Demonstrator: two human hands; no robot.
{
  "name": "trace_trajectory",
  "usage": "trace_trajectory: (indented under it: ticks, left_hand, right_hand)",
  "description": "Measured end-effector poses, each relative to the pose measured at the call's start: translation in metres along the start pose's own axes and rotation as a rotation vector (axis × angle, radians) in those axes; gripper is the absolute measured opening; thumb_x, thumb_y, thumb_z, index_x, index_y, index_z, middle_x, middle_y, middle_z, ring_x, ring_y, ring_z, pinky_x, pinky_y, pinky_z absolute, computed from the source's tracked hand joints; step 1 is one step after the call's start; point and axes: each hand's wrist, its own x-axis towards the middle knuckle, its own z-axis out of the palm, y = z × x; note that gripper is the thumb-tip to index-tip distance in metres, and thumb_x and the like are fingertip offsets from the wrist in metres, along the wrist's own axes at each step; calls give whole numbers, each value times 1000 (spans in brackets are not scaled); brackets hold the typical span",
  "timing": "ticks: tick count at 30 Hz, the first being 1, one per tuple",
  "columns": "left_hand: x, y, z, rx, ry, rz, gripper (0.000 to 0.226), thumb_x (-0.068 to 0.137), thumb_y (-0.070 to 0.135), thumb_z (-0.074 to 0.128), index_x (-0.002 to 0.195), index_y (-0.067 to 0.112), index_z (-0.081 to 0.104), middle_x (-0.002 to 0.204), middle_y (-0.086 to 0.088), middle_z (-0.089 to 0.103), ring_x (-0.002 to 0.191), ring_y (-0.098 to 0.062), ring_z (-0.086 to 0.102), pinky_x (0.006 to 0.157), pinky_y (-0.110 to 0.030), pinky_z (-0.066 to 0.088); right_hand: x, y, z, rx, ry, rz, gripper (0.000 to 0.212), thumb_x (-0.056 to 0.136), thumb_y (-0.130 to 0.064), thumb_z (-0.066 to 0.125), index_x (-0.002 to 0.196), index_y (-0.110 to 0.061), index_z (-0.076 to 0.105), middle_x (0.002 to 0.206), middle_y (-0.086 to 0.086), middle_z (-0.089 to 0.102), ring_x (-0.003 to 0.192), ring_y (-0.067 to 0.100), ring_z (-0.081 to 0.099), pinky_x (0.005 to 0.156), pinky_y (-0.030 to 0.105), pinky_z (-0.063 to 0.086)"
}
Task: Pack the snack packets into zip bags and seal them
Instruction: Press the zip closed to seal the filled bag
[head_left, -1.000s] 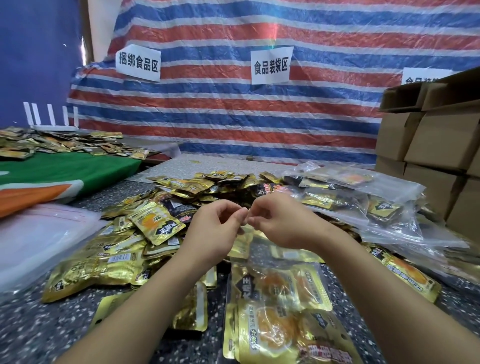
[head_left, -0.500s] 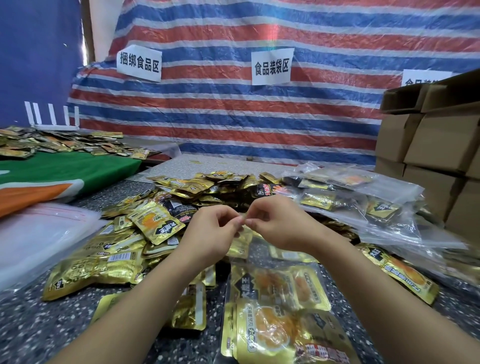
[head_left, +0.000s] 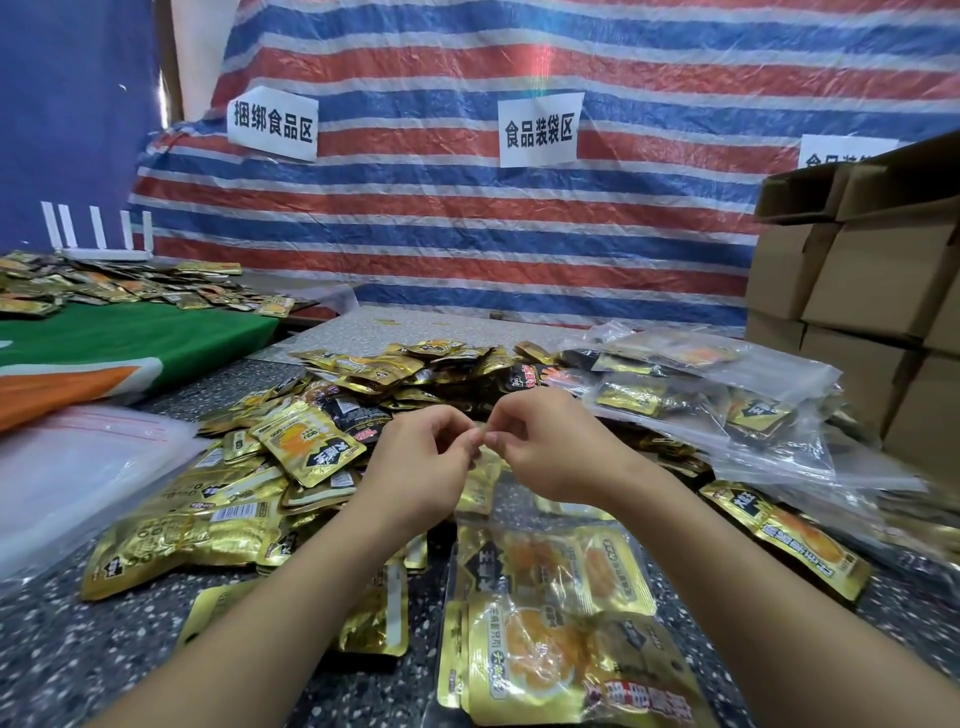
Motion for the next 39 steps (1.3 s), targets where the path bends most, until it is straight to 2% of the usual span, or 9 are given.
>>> trace_trajectory:
  ticks: [7,12,14,20,25,29,35,39]
  left_hand:
    - [-1,-1,1,-19,23,19,17,95,21,62,80,20,70,69,7,68,62,0,58,52,-9,39]
    - [-1,0,2,-140,-23,-65,15,96,26,62,85,19,71,76,0,72,71,-9,66,62,-20,50]
    - [-2,1,2,-188,-38,-68,16,95,23,63,83,20,73,74,2,72,67,-6,66,62,-19,52]
    - [-2,3,1,-229,87,-34,19,92,19,67,76,23,75,66,5,70,64,-9,65,63,-29,51]
    - [-3,4,-1,-254,136,-35,22,92,18,68,73,28,74,66,5,71,63,-9,66,62,-29,54]
    - [-5,7,-1,-253,142,-44,23,92,20,68,72,31,72,68,3,72,68,-17,68,66,-37,57]
    - [-8,11,-2,-267,138,-42,23,92,19,68,73,32,71,68,2,71,70,-20,68,66,-37,58]
    - [-7,11,-2,-280,124,-40,20,92,18,68,76,29,73,67,5,70,64,-7,65,62,-26,55]
  right_hand:
    - [2,6,-2,58,-24,26,17,96,-31,62,80,-29,61,72,-10,59,63,4,51,54,20,36]
    - [3,5,-3,75,1,26,22,95,-26,64,74,-30,59,72,-10,60,64,4,52,54,20,36]
    - [3,4,-3,76,6,24,20,95,-27,65,75,-30,60,74,-9,61,65,6,54,55,21,37]
    - [3,1,-10,57,38,30,25,93,-33,67,69,-30,60,68,-9,62,62,8,55,55,27,40]
    - [-2,8,-17,31,32,80,26,93,-33,67,69,-29,58,67,-11,58,63,5,53,55,25,36]
    - [-14,18,-28,-4,30,129,26,94,-32,66,69,-28,59,69,-10,61,64,7,54,56,27,38]
    - [-43,38,-45,-35,61,203,24,94,-30,66,71,-25,60,73,-7,62,66,7,54,55,24,38]
    - [-59,50,-49,16,95,243,19,94,-28,67,77,-22,64,79,3,68,74,18,61,64,33,48]
